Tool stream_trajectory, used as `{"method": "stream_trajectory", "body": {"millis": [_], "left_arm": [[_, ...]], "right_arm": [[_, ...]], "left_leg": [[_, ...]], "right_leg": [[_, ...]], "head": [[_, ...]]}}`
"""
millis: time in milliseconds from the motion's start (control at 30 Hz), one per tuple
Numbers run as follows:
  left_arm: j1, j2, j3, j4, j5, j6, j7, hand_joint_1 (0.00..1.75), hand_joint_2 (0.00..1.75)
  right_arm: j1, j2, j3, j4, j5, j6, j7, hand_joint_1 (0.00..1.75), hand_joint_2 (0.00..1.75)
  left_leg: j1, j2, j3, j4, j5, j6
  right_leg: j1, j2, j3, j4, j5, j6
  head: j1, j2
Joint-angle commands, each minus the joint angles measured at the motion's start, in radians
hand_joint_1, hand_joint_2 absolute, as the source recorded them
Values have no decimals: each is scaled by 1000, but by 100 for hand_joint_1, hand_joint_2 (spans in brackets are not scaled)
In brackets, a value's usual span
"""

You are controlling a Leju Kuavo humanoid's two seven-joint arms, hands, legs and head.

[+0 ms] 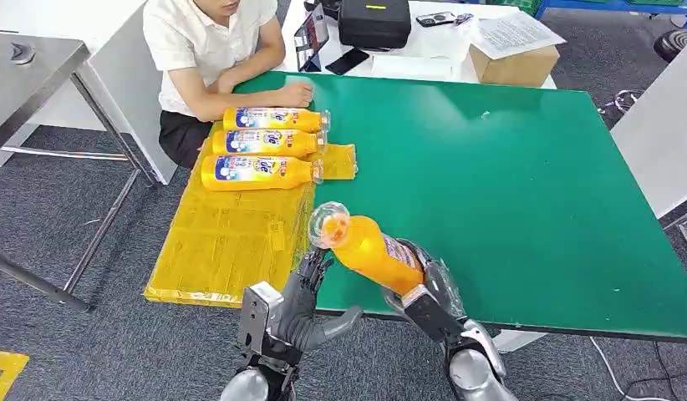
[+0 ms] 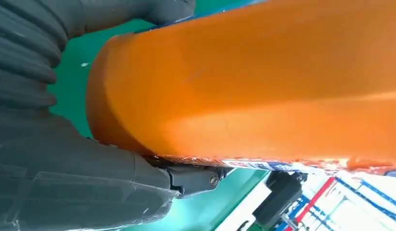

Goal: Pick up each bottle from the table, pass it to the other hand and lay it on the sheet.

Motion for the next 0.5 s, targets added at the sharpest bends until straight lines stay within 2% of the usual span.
{"method": "stream_trajectory", "body": {"millis": [33, 367, 500], "left_arm": [[-77, -6, -20, 111, -14, 23, 18, 0, 175], [-105, -26, 21, 154, 14, 39, 19, 0, 175], [-126, -49, 56, 147, 8, 121, -54, 0, 175]], "right_arm": [[-113, 16, 142, 170, 44, 8, 32, 175, 175], [-136, 29, 195, 196, 87, -7, 44, 175, 175], [-134, 38, 240, 203, 106, -24, 46, 175, 175]], "left_leg": [[0, 1, 2, -1, 0, -1], [1, 1, 2, -1, 0, -2], [1, 1, 1, -1, 0, -2]], "right_leg": [[0, 1, 1, -1, 0, -1], [1, 1, 1, -1, 0, -2], [1, 1, 0, 0, 0, -2]], "head": [[0, 0], [0, 0], [0, 0]]}}
